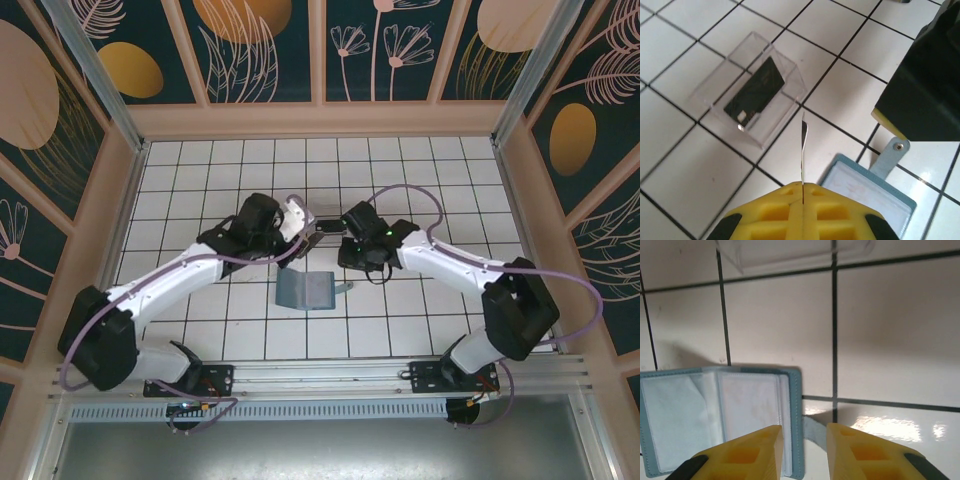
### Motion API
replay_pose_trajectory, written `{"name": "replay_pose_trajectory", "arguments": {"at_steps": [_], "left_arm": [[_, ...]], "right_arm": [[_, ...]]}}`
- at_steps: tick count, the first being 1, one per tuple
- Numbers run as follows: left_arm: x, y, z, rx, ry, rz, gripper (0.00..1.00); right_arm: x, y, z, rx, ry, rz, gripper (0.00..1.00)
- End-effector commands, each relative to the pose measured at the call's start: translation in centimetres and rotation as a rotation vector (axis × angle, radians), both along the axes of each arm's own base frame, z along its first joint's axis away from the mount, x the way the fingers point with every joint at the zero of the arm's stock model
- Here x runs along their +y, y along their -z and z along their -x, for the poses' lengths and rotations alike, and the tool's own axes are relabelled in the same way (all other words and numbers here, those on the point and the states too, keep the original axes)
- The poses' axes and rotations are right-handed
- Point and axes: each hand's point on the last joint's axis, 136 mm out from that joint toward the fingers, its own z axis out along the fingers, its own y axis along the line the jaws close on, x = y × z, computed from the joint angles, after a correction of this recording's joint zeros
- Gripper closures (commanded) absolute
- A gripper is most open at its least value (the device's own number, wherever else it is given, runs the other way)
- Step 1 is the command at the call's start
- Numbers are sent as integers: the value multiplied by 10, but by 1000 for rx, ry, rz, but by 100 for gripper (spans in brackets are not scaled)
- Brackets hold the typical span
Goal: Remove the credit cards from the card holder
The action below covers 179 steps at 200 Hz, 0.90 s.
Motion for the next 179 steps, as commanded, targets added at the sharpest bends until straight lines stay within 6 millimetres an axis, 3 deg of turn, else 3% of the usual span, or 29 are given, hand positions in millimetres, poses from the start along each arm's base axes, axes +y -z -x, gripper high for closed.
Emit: {"name": "replay_pose_trajectory", "arguments": {"at_steps": [1, 45, 58, 64, 99, 179], "left_arm": [[-13, -9, -10, -104, 162, -88, 100], [-28, -4, -37, -157, 328, -267, 100], [-34, -11, -43, -167, 371, -292, 100], [-37, -3, -47, -148, 389, -312, 100], [-53, -6, -58, -122, 478, -335, 100], [-61, 24, -83, 46, 494, -463, 100]], "right_arm": [[-22, -8, 1, -30, 6, 39, 70], [-50, -16, -5, -78, 65, 58, 70], [-56, -17, -4, -81, 80, 50, 70], [-58, -17, -3, -80, 86, 50, 70], [-68, -17, 1, -87, 110, 49, 70], [-78, -11, 8, -82, 143, 40, 70]]}}
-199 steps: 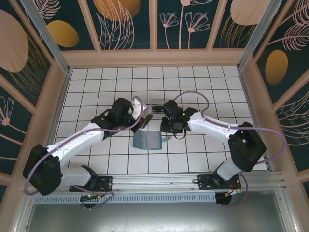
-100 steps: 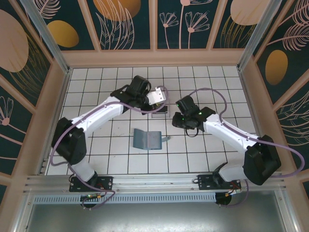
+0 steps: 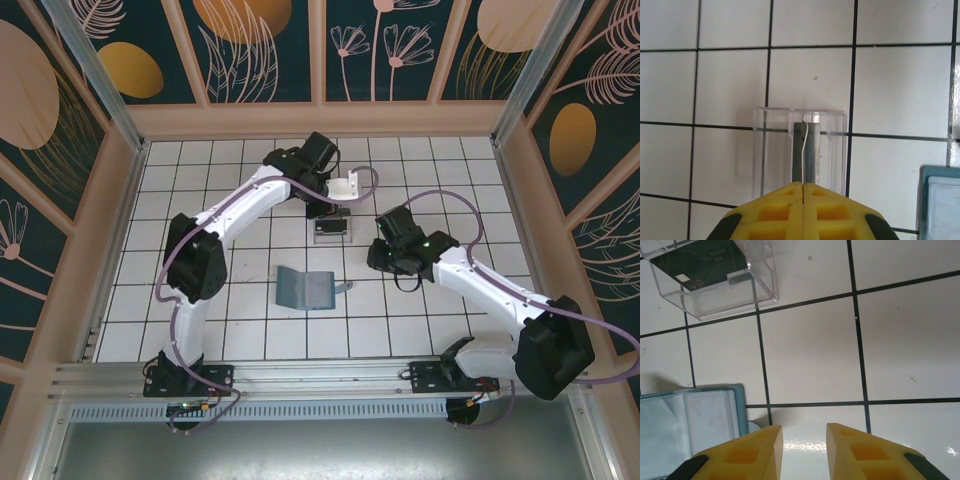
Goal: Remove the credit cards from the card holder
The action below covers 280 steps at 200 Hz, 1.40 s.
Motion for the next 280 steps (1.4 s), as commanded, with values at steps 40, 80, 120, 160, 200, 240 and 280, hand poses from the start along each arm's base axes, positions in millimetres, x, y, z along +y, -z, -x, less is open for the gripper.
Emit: {"name": "replay_pose_trajectory", "arguments": {"at_steps": [40, 80, 120, 160, 200, 240, 280], "left_arm": [[4, 17, 1, 86, 10, -99, 100], [4, 33, -5, 111, -7, -134, 100], [0, 48, -5, 141, -1, -137, 100], [2, 64, 0, 179, 12, -163, 100], [7, 77, 8, 227, 33, -194, 100], [8, 77, 12, 245, 52, -201, 100], [12, 81, -4, 176, 7, -239, 81]], "right_arm": [[-10, 3, -1, 0, 30, 16, 70], [-12, 7, -4, 7, 27, 21, 70], [-11, 8, -3, 12, 26, 15, 70], [-13, 10, -1, 17, 29, 16, 70], [-10, 12, -2, 20, 26, 5, 70], [-10, 11, -2, 19, 27, 4, 70], [-11, 9, -1, 17, 31, 5, 70]]}}
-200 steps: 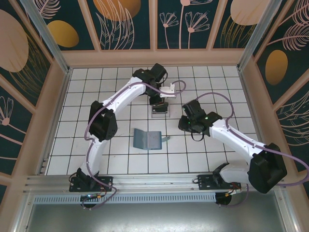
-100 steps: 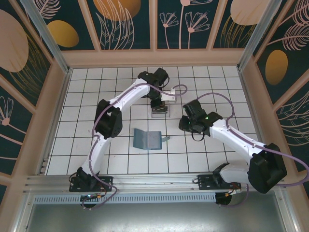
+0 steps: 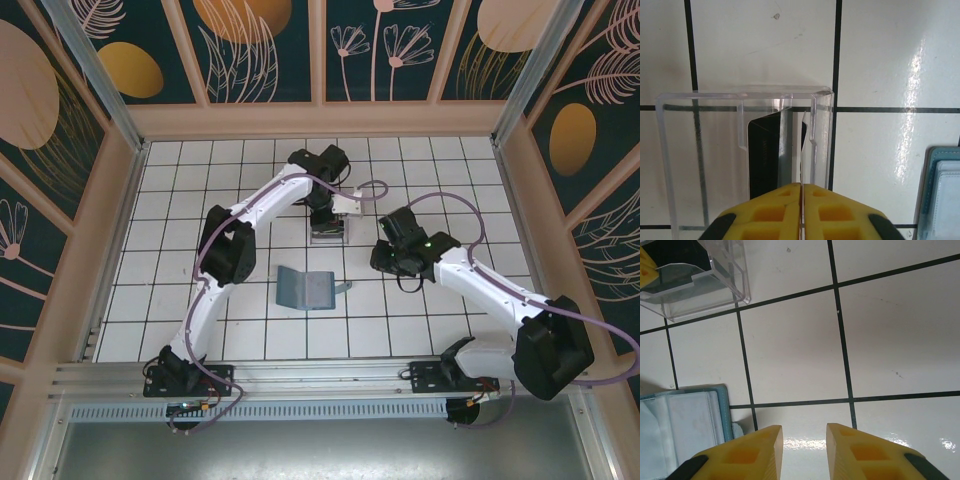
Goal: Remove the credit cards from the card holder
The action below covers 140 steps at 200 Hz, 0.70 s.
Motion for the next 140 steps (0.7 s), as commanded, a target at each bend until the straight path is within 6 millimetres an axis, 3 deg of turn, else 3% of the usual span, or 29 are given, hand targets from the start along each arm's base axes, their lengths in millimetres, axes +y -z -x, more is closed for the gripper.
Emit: {"name": "replay_pose_trajectory", "arguments": {"at_steps": [1, 28, 55, 140], "left_arm": [[4, 6, -7, -25, -3, -39, 81], [1, -5, -17, -84, -20, -21, 71], [-3, -20, -24, -144, -22, 22, 68], [-11, -58, -27, -233, -115, 163, 66]], "right_arm": [[-3, 2, -1, 0, 12, 0, 70], [-5, -1, -2, -9, 16, 12, 70], [-4, -2, -2, -8, 14, 6, 70], [17, -4, -2, 1, -38, -84, 70]]}}
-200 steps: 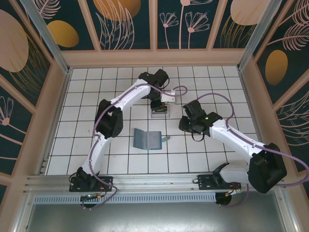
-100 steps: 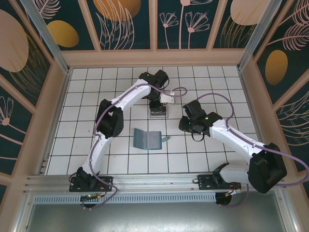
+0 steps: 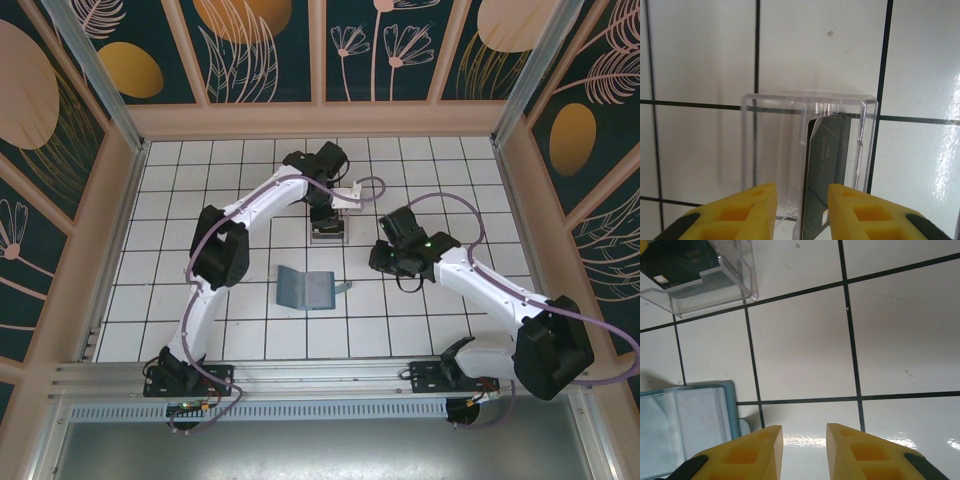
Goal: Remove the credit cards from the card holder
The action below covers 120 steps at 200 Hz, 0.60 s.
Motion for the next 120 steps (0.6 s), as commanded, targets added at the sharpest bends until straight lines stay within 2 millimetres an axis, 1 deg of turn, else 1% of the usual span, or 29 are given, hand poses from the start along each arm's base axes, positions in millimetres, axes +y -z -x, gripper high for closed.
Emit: {"name": "replay_pose_trajectory", "arguments": {"at_steps": [1, 14, 39, 59, 86, 92, 99, 110, 117, 120], "left_arm": [[-9, -36, -7, -73, -65, 113, 66], [-8, -43, -14, -100, -150, 155, 65], [-5, -48, -19, -92, -309, 211, 66], [0, -51, -16, -63, -419, 248, 66], [11, -59, -10, -54, -570, 317, 65], [13, -65, -8, -56, -598, 342, 65], [17, -66, -5, -51, -635, 362, 65], [23, -77, -1, -61, -695, 416, 65], [29, -79, 2, -61, -738, 439, 64], [30, -85, 2, -68, -753, 461, 64]], "right_arm": [[10, -2, -3, -5, -19, -48, 70], [12, -1, -3, 3, -25, -57, 70], [20, 2, 0, 19, -47, -77, 70], [27, 5, 5, 37, -71, -107, 70], [38, 11, 13, 68, -111, -143, 66], [39, 13, 16, 79, -120, -146, 65], [42, 15, 18, 88, -128, -147, 65], [45, 19, 21, 102, -143, -148, 64], [47, 23, 23, 113, -151, -147, 63], [49, 24, 23, 116, -155, -147, 63]]}}
